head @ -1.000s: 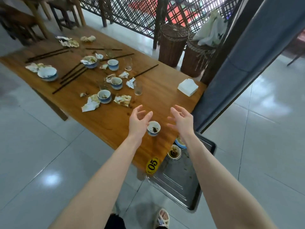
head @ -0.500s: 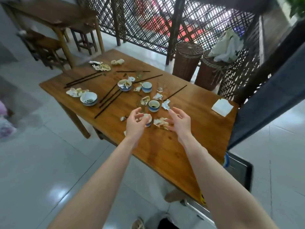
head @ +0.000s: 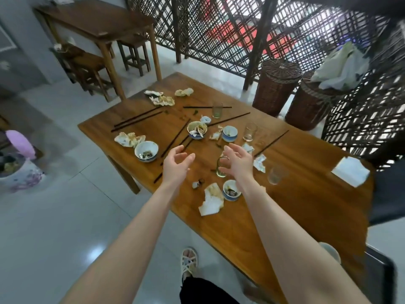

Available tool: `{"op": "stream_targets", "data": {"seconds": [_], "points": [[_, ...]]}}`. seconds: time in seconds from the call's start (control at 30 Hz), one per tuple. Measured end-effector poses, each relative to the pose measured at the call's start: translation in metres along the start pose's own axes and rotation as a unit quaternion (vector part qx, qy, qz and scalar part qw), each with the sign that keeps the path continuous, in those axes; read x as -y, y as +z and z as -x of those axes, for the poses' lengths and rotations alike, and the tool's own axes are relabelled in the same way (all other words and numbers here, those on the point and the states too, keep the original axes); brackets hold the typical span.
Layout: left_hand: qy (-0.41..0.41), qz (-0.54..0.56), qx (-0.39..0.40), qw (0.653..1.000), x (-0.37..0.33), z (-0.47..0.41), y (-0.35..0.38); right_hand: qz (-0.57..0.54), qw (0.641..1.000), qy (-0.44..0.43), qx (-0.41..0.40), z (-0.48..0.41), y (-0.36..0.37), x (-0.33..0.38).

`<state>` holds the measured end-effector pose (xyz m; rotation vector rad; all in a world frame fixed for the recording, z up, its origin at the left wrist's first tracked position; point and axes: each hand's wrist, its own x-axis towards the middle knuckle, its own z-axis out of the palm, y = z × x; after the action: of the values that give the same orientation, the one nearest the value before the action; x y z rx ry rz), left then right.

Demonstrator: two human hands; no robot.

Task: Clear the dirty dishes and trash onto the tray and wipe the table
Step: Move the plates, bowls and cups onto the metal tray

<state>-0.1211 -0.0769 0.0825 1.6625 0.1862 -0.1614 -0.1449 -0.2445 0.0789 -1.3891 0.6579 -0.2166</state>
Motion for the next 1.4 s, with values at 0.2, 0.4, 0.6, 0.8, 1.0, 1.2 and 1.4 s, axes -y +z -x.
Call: {"op": "stream_targets", "data": {"seconds": [0.2,0.4,0.6,0.8,1.0,1.2,1.4], "points": [[-0.030,-0.002,0.011,1.000,-0.004,-0.072,-0.016,0.016,0.999,0.030,-0.012,-0.054,0.053,0.000],[-0.056,0.004,0.026,0.998,-0.002,-0.127,-0.030,0.015,0.999,0.042,-0.017,-0.084,0.086,-0.001],[-0.080,-0.003,0.047,0.996,0.007,-0.179,-0.053,0.014,0.997,0.054,-0.060,-0.101,0.116,-0.008],[-0.089,-0.036,0.114,0.989,0.014,-0.232,-0.090,0.000,0.990,0.069,-0.121,-0.103,0.159,-0.021],[-0.104,-0.095,0.190,0.972,0.032,-0.273,-0.137,-0.038,0.972,0.090,-0.215,-0.085,0.204,-0.042],[-0.120,-0.145,0.233,0.954,0.055,-0.293,-0.164,-0.052,0.956,0.116,-0.263,-0.071,0.231,-0.058],[-0.209,-0.130,0.276,0.929,0.076,-0.301,-0.175,-0.050,0.947,0.130,-0.290,-0.070,0.247,-0.070]]}}
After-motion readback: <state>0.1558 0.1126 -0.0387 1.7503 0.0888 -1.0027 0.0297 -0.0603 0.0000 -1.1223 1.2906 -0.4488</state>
